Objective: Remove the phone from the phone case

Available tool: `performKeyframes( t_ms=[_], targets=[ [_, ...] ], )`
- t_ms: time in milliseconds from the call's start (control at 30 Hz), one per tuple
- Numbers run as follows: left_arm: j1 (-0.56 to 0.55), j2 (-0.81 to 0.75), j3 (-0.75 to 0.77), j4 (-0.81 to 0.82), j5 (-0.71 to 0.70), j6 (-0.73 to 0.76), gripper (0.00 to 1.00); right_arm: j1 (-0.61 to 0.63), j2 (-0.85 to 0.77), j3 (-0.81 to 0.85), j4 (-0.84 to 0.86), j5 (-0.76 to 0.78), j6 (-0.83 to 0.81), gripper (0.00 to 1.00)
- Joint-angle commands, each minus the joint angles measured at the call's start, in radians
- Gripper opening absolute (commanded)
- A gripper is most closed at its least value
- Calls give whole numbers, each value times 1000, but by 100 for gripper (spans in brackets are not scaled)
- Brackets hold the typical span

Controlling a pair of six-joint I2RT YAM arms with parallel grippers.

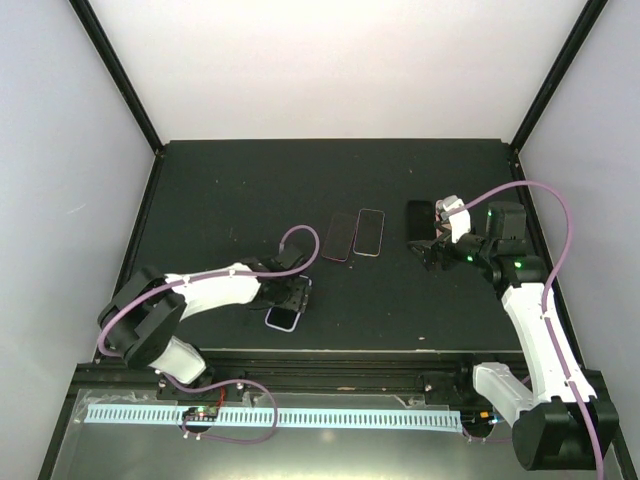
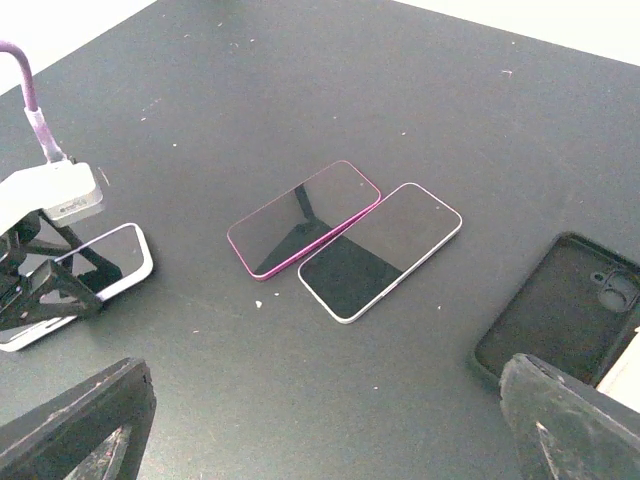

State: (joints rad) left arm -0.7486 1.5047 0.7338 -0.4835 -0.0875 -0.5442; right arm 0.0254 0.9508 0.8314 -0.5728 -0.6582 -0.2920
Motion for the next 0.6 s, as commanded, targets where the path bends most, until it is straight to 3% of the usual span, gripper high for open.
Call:
performKeyframes(
  t_ms=[0,267,567],
  targets=[
    [-46,49,43,-52,104,-9,79,-4,8,13,2,-17,-19,94],
    [-38,130,160,-187,16,119,99,-4,11,16,-4,-24,-21,94],
    [-37,146,150,-222,84,152,99,-5,8,18,-8,-31,-25,94]
  ],
)
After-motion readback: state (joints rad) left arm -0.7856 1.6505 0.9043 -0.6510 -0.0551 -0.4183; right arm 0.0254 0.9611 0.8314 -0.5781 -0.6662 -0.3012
